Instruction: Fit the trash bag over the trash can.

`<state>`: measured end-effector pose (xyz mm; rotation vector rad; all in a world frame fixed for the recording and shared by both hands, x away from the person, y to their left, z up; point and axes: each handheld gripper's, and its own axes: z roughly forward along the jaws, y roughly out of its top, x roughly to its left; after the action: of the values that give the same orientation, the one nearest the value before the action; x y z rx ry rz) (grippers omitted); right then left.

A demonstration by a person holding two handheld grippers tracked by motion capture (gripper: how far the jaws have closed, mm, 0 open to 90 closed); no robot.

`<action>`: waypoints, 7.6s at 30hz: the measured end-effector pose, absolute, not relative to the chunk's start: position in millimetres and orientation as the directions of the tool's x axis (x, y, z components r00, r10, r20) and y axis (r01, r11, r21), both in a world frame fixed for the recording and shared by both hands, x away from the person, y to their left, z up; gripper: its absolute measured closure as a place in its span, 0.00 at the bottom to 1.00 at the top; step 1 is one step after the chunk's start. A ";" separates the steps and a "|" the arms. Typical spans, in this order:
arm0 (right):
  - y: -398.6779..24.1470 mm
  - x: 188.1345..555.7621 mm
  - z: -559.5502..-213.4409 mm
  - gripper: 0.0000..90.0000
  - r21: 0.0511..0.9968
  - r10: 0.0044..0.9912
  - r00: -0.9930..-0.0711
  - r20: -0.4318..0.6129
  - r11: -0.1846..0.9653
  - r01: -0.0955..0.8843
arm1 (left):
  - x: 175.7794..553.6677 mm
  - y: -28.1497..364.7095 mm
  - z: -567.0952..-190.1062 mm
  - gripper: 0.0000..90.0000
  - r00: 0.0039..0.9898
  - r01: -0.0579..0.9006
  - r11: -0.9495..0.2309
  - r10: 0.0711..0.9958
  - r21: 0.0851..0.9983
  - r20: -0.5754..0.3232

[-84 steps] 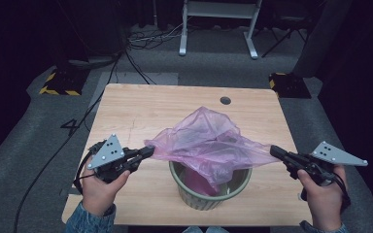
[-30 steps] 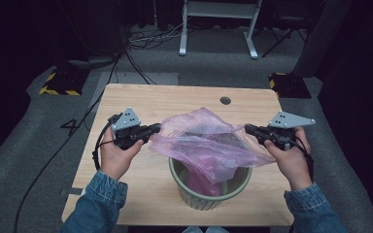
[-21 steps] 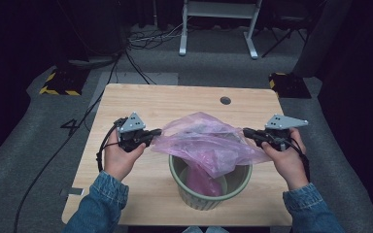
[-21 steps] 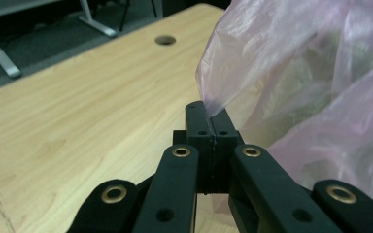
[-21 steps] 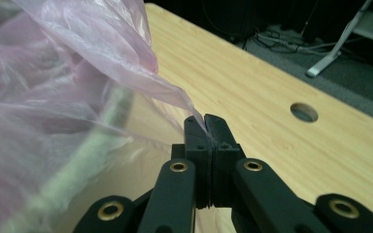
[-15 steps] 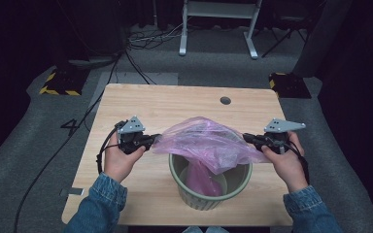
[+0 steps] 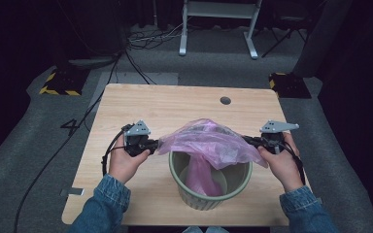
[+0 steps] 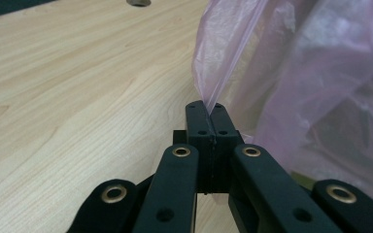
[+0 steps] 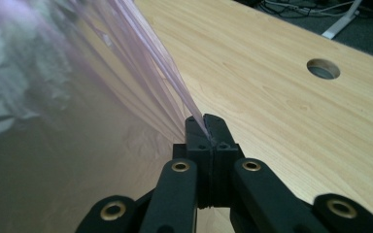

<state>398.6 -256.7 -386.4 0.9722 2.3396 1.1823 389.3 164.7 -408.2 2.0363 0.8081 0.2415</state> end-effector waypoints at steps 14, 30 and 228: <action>-278.9 386.7 -396.6 0.58 0.822 0.750 -0.662 -0.012 0.384 0.420 | 374.1 184.8 -403.4 0.56 0.740 0.397 -0.283 0.662 0.873 -0.122; -302.7 360.2 -358.1 0.42 0.923 0.777 -0.629 -0.025 0.260 0.285 | 352.1 202.5 -365.3 0.35 0.741 0.285 -0.196 0.666 0.938 -0.086; -345.4 303.8 -472.5 0.58 0.702 0.757 -0.640 0.134 0.383 0.600 | 308.0 183.8 -463.6 0.64 0.906 0.386 -0.445 0.349 0.808 -0.240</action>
<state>303.8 -345.4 -472.5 1.2125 2.4318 1.1006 308.0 183.8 -463.6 2.0734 0.5274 -0.0470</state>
